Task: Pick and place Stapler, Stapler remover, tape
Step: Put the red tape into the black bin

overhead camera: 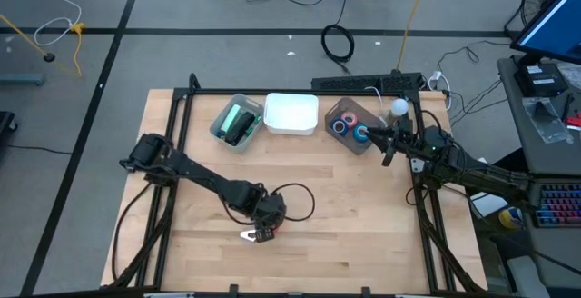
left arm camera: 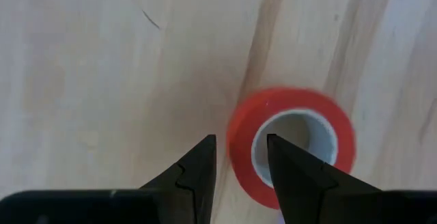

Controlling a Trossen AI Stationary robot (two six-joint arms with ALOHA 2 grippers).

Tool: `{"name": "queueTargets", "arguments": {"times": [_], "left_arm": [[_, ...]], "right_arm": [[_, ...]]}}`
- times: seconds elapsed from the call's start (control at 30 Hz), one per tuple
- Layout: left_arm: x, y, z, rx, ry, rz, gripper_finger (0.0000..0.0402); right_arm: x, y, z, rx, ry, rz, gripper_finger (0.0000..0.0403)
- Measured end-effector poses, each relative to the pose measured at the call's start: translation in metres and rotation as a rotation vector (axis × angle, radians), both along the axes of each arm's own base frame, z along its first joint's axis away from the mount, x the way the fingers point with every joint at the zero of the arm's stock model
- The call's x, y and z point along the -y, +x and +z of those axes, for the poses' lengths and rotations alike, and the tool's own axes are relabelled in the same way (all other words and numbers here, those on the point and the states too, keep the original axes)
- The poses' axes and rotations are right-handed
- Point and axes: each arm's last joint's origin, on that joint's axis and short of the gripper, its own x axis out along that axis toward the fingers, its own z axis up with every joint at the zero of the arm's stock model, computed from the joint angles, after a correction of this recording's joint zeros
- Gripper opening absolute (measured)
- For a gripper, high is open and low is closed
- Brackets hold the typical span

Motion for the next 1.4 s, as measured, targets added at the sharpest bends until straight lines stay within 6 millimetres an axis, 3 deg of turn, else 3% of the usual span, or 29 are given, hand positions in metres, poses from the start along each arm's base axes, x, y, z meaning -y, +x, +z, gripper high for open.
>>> {"name": "queueTargets", "arguments": {"times": [0.27,0.87,1.17,1.4], "left_arm": [[0.004,0.004,-0.025,-0.075,-0.009,-0.002,0.0131],[0.002,0.005,-0.019,-0.019,0.033,-0.022,0.0131],[-0.010,0.010,-0.018,-0.002,0.031,0.029,0.0130],[-0.016,0.012,-0.018,-0.007,0.026,0.013,0.0059]], "right_arm": [[0.000,0.000,-0.001,-0.006,0.002,0.001,0.0079],[0.000,0.000,-0.001,-0.006,0.003,0.001,0.0079],[0.000,0.000,-0.001,-0.006,0.003,0.001,0.0079],[0.000,0.000,-0.001,-0.005,0.006,0.002,0.0079]]}}
